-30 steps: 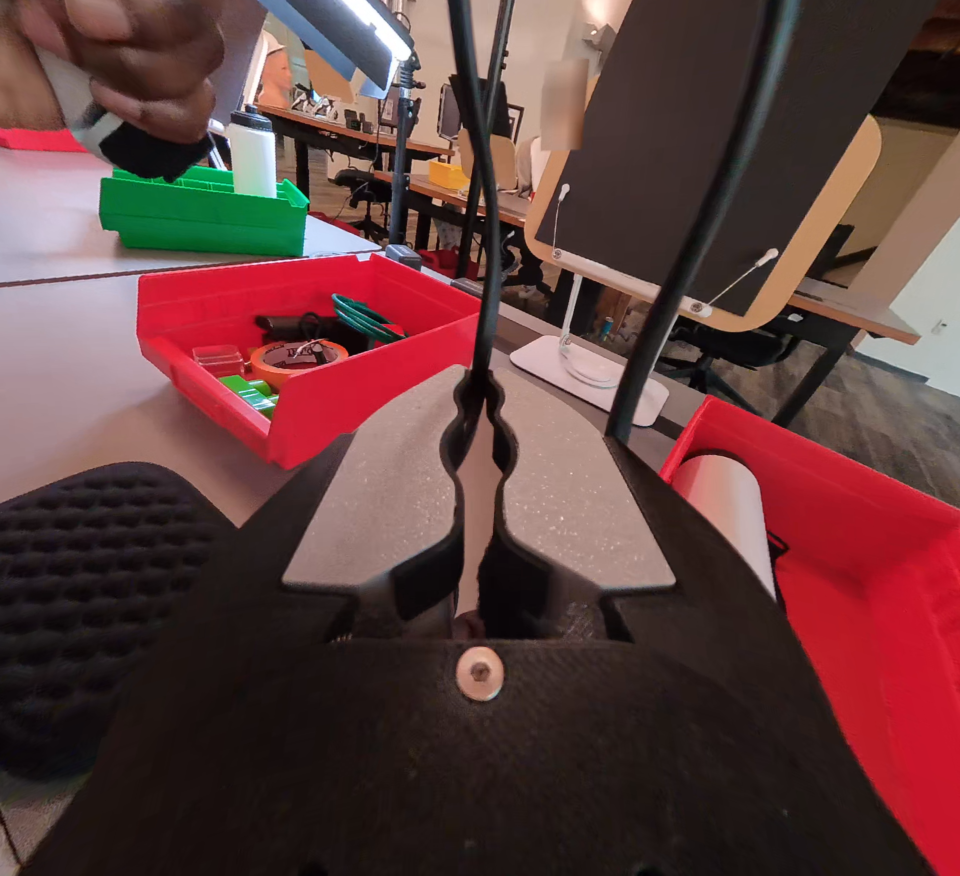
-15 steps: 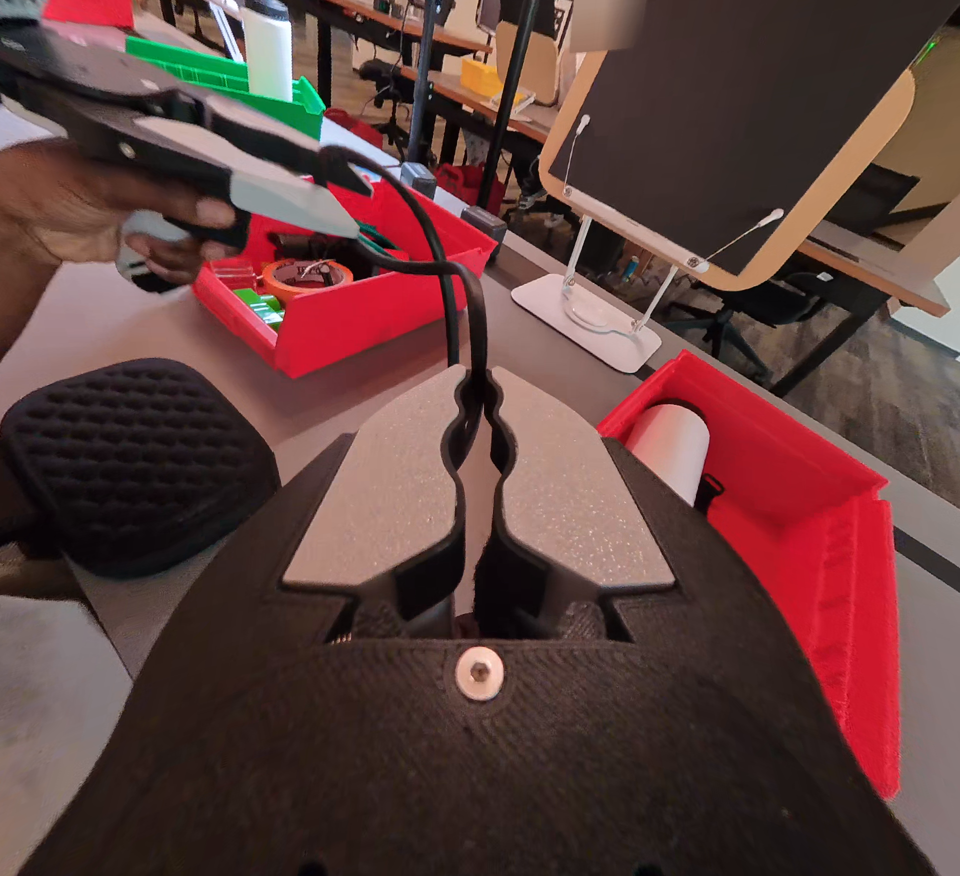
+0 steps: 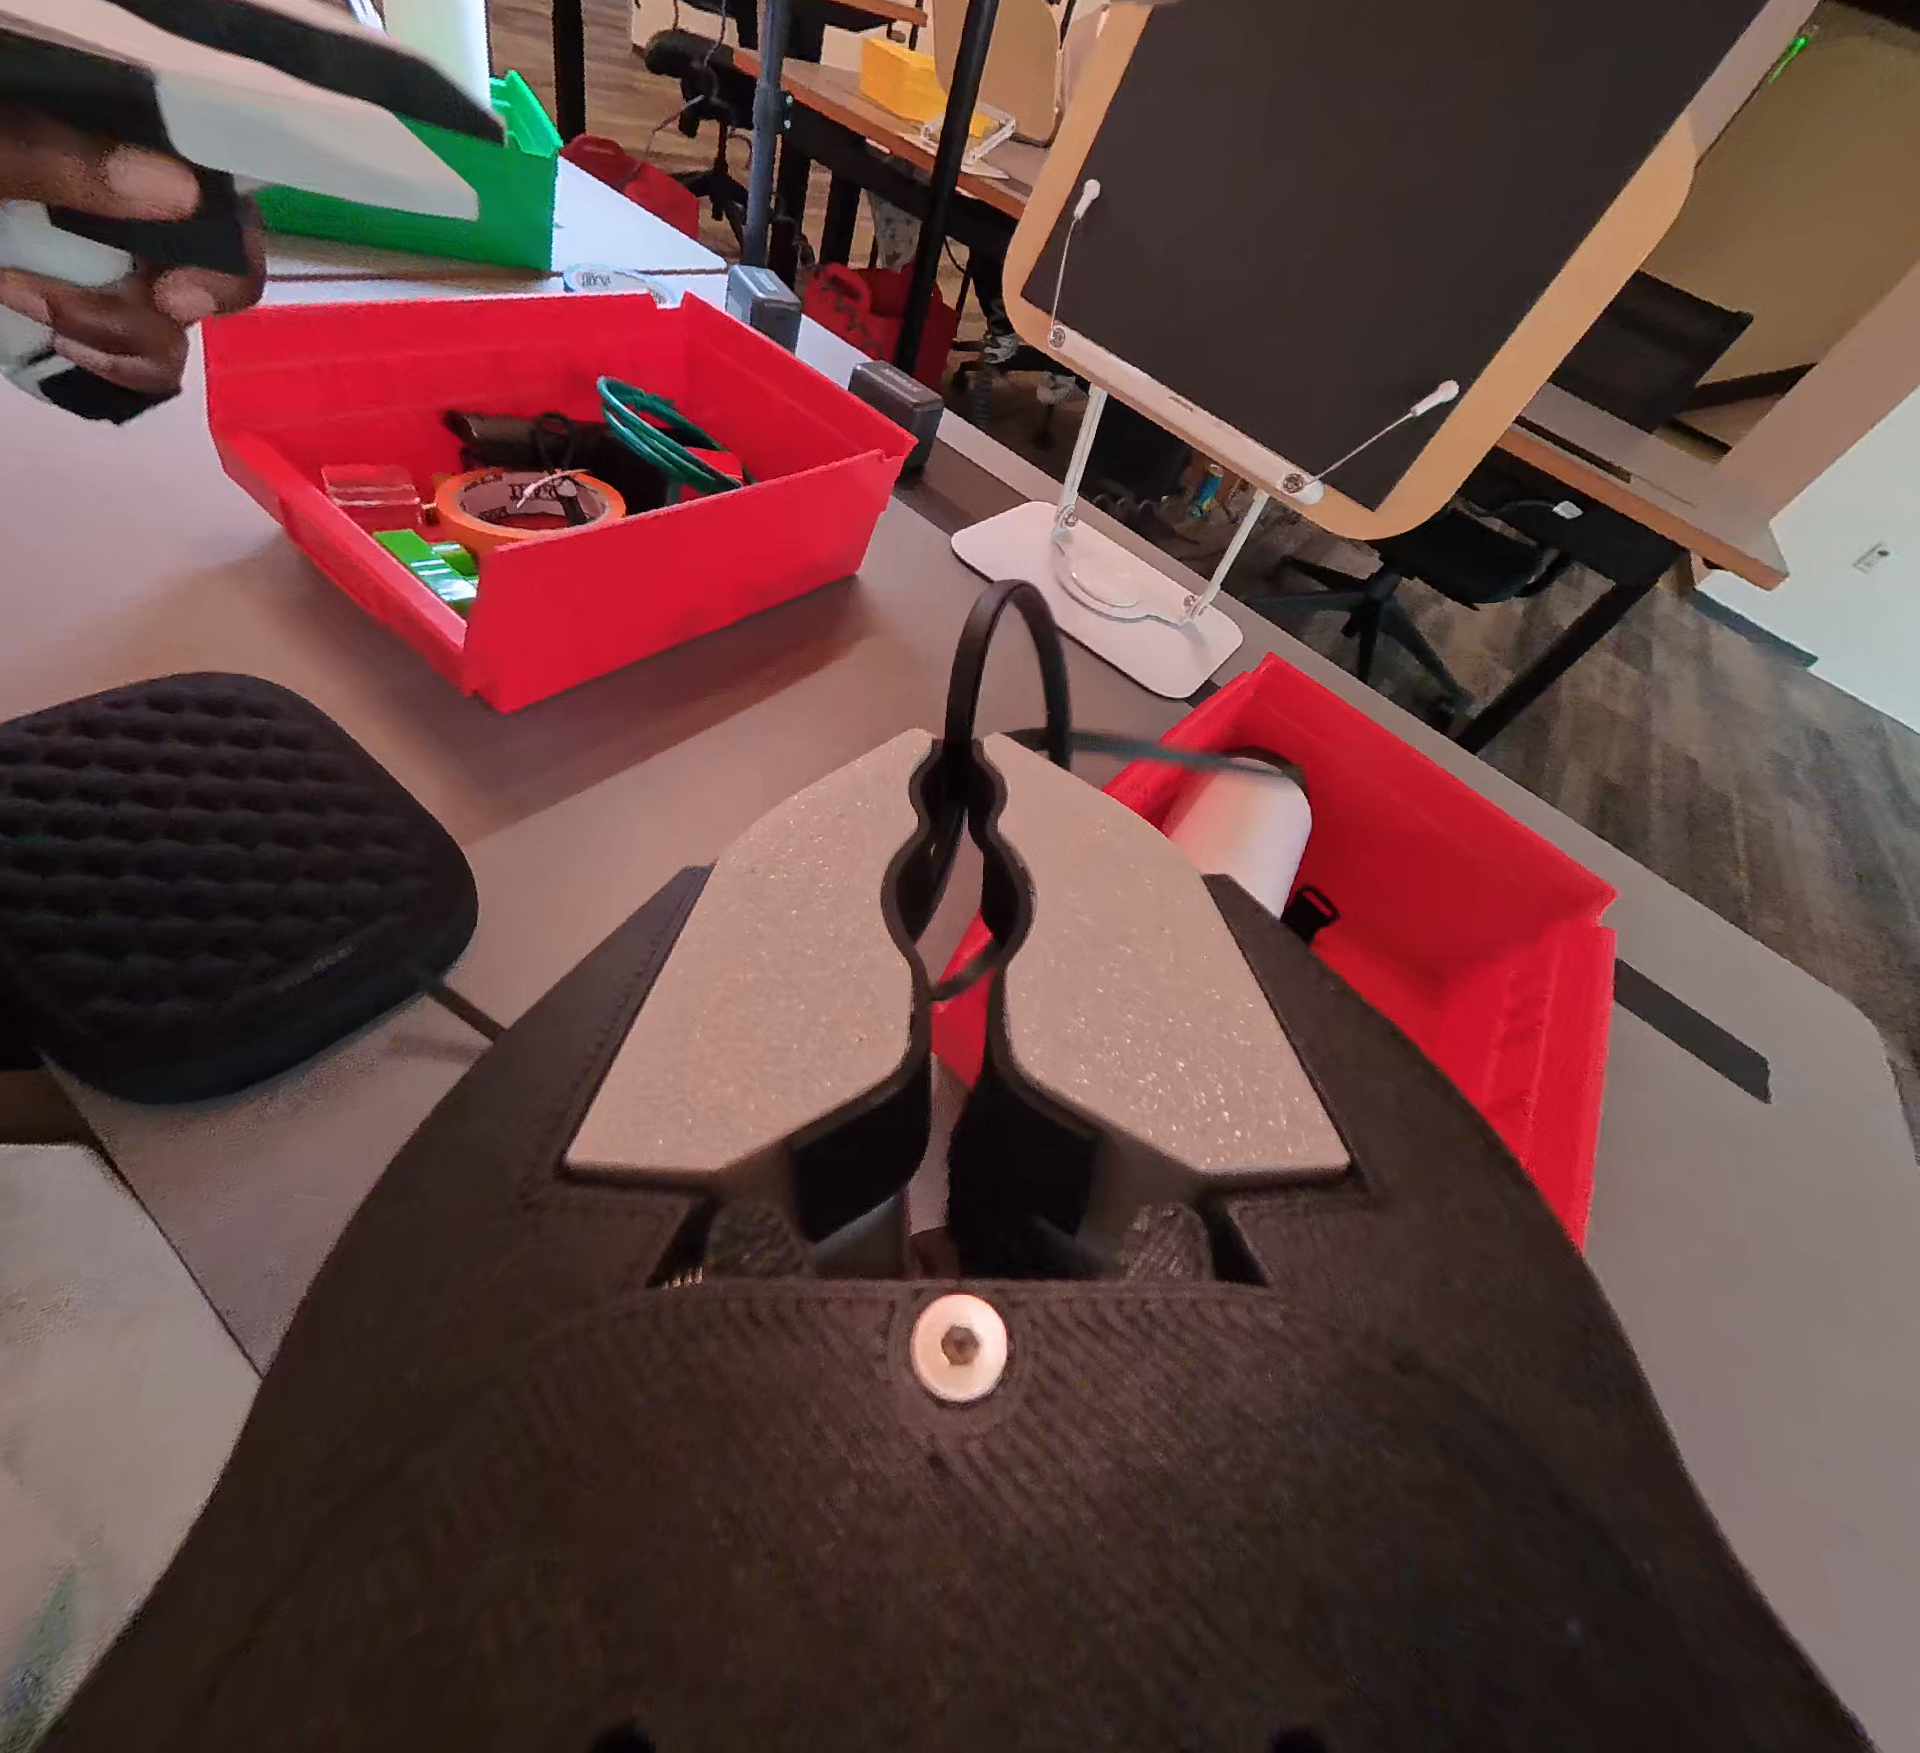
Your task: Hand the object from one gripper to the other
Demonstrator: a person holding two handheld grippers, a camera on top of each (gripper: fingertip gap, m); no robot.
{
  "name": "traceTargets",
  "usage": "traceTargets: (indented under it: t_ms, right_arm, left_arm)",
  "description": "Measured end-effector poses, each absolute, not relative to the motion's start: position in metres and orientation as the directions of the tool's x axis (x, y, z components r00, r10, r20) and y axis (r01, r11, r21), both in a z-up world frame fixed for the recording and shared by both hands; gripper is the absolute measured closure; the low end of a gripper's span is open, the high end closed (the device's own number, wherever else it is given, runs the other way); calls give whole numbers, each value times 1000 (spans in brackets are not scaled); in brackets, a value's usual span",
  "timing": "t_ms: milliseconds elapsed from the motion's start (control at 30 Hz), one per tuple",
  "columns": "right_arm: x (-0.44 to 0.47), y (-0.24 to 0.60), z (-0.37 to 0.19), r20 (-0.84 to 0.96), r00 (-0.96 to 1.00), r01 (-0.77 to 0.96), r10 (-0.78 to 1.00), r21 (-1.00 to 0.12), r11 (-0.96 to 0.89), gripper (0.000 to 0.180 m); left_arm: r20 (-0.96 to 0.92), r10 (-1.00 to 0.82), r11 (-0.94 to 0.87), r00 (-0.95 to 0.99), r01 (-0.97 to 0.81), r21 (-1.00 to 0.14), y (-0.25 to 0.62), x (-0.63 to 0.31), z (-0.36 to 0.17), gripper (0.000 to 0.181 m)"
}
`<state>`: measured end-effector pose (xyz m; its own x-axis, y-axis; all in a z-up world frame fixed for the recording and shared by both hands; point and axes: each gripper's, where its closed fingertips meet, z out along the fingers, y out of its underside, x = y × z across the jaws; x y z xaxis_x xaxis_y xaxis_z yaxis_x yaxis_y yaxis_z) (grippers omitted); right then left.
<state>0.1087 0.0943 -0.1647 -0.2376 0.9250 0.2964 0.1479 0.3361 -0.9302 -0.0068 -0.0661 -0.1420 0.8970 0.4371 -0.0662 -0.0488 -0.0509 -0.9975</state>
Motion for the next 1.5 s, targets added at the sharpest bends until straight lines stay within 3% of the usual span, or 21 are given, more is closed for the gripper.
traceTargets:
  t_ms: [233,367,533,600,700,833,967,1033,1133,1300,1500]
  right_arm:
    - [107,77,-152,337,-282,99,898,-921,377,176]
    - [106,70,-136,311,-292,41,904,-941,337,176]
    - [105,56,-127,350,-312,19,883,-927,374,176]
    - [106,53,-123,362,-312,6,878,-924,383,176]
    - [106,48,-118,365,-326,-12,872,-924,383,176]
    - [103,44,-109,362,-313,-76,878,-931,357,175]
    - [109,46,-97,302,-329,-163,895,-951,261,134]
    - [116,47,-95,273,-358,-208,893,-956,209,122]
    - [127,44,-105,222,-443,-232,868,-964,128,127]
    - [117,26,-155,157,-565,-129,810,-987,101,136]
    - [74,10,-192,264,-463,-106,846,-964,243,136]
  left_arm:
    - [-357,84,-32,930,-355,-934,15,110,-133,125]
    - [-440,26,-83,898,-437,-896,45,149,-163,144]
    - [-462,167,-237,871,-420,-876,61,126,-189,145]
    - [-441,121,-280,889,-396,-874,64,127,-202,146]
    - [-412,70,-301,909,-374,-877,67,127,-212,173]
    - [-284,14,-209,959,-275,-939,67,131,-197,178]
    - [-184,23,-110,983,-180,-978,59,117,-169,178]
    - [-126,8,-62,992,-125,-990,53,110,-154,178]
    - [-66,-6,14,998,-66,-998,44,100,-129,178]
    - [2,-56,111,998,9,-994,33,95,-92,178]
    - [34,-128,161,991,55,-985,27,107,-73,178]
